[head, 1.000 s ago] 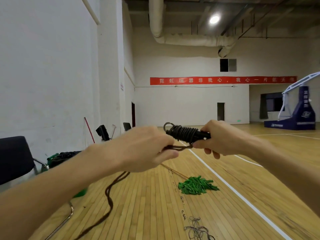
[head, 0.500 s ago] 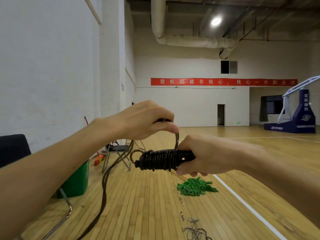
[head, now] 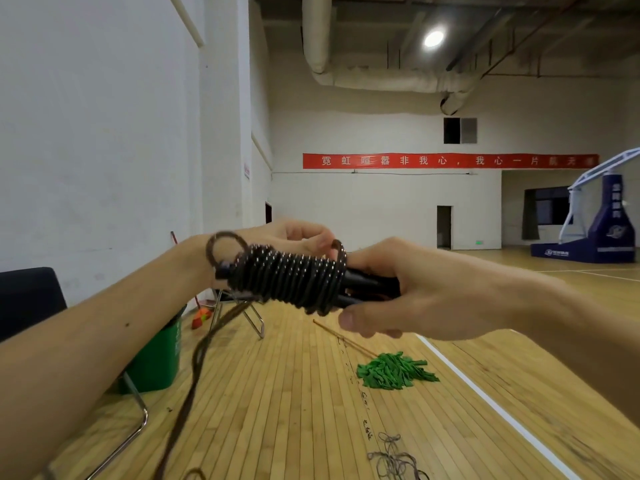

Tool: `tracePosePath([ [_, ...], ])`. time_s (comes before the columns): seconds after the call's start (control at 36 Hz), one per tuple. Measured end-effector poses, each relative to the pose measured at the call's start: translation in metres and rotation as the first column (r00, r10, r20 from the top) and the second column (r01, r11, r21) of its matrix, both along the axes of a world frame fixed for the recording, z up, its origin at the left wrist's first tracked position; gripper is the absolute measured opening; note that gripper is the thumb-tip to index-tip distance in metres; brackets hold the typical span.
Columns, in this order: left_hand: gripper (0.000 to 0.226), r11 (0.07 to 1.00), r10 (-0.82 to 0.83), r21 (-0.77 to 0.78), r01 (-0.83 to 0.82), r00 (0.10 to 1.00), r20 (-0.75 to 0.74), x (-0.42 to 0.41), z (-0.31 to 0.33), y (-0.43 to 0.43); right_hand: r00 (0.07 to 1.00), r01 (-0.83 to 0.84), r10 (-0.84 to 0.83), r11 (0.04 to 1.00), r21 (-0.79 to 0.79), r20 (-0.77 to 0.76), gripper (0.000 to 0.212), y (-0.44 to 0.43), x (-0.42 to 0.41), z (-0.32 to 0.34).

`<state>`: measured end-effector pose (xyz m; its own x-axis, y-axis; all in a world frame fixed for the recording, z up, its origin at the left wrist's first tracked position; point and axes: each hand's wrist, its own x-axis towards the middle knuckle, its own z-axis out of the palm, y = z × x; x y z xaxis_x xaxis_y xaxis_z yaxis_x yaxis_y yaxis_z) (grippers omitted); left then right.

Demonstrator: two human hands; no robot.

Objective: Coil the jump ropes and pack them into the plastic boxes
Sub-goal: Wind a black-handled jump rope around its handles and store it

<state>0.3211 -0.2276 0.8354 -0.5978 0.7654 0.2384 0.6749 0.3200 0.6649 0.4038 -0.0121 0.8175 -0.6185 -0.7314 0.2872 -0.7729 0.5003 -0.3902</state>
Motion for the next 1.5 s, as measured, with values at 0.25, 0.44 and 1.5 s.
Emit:
tracePosePath([
  [0.25, 0.068, 0.983, 0.127, 0.109, -0.151, 0.971, 0.200, 0.009, -0.019, 0.012, 0.987, 0.162, -0.150, 0.914, -0.372, 0.063, 0.022, -0.001, -0.023, -0.001],
  [0.44, 0.037, 0.942, 0.168, 0.239, -0.236, 0.946, 0.276, 0.013, -0.031, 0.023, 0.974, 0.221, -0.215, 0.827, -0.517, 0.073, 0.031, -0.002, -0.039, -0.010],
  [1.5, 0.033, 0.861, -0.133, -0.266, -0.433, 0.313, -0.940, 0.019, 0.011, 0.031, 0.913, 0.409, -0.406, 0.906, 0.112, -0.045, 0.013, 0.004, -0.055, -0.019],
])
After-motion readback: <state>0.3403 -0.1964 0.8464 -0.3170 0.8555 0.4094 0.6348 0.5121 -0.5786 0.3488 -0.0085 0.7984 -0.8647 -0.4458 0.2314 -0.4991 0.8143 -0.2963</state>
